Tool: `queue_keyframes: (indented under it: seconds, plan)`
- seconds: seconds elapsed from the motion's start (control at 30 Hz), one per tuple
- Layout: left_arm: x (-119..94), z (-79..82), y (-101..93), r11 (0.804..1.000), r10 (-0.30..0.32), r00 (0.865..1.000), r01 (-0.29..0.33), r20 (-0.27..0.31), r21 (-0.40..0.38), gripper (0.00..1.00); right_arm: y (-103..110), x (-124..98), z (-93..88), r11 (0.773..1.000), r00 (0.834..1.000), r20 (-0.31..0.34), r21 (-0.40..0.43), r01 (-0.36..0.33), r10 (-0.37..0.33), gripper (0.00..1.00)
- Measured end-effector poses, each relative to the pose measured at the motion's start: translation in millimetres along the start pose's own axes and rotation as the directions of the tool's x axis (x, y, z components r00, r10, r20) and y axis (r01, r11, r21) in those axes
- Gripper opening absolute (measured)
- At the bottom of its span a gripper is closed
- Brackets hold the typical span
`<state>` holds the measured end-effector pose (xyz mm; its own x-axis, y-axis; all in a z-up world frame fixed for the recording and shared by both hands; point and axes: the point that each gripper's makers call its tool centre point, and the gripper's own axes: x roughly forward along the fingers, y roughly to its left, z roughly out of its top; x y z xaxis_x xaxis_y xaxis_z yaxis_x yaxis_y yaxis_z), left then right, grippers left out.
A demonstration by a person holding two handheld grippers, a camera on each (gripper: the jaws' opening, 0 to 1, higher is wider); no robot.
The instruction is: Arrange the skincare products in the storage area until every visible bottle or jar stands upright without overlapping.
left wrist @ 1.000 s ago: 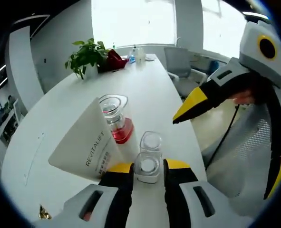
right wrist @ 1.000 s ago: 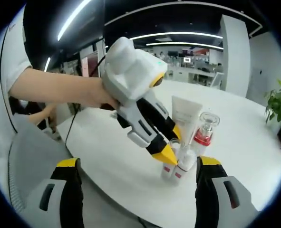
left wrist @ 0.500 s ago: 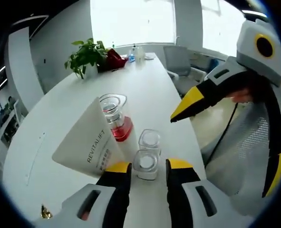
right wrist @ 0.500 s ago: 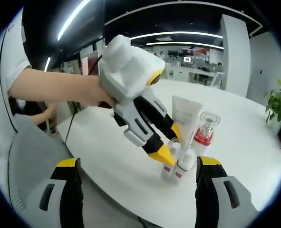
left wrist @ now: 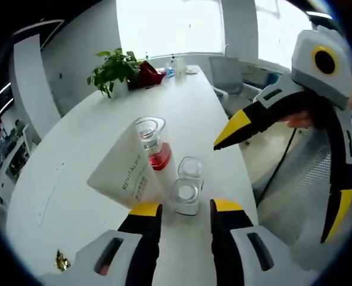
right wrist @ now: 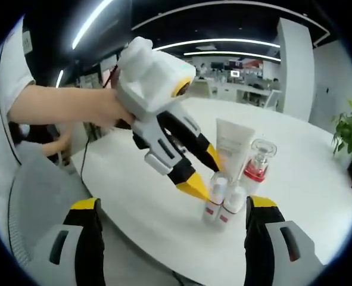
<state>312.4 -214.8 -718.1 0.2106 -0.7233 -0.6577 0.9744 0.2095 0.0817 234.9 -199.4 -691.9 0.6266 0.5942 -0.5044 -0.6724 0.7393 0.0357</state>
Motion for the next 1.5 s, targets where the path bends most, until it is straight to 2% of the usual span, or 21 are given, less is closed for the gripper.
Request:
queue_keyframes:
  seconds: [0.2, 0.4, 0.73, 0.97, 1.17, 1.5]
  plan:
    - [-15, -6.1, 0.0, 0.999, 0.033, 0.999, -0.033, -0.012, -0.021, 0.41, 0, 1, 0.4, 1.0, 1.0, 0.001, -0.001, 0.0, 0.0, 0.99]
    - [-35, -19.9, -1.4, 0.995, 0.074, 0.997, -0.076, -0.03, -0.071, 0.5, 1, 3, -1.8, 1.0, 1.0, -0.012, -0.018, 0.002, -0.002, 0.98]
    - [-70, -46.8, -6.7, 0.977, 0.144, 0.988, -0.15, -0.048, -0.154, 0.61, 0, 0, 2.8, 1.0, 1.0, 0.021, 0.0, 0.007, -0.007, 0.98]
    - [-97, -73.3, -8.5, 0.951, 0.2, 0.977, -0.212, -0.076, -0.226, 0.7, 2, -1, 3.6, 1.0, 1.0, 0.02, -0.008, 0.003, -0.003, 0.98]
    - [-126, -102.9, -15.6, 0.911, 0.25, 0.963, -0.268, -0.098, -0.312, 0.74, 3, -1, 1.9, 1.0, 1.0, 0.01, -0.012, 0.002, -0.002, 0.98]
    - [-155, -137.9, -29.2, 0.87, 0.273, 0.956, -0.293, -0.11, -0.397, 0.79, 4, 0, 0.3, 1.0, 1.0, -0.008, -0.024, 0.004, -0.004, 0.97]
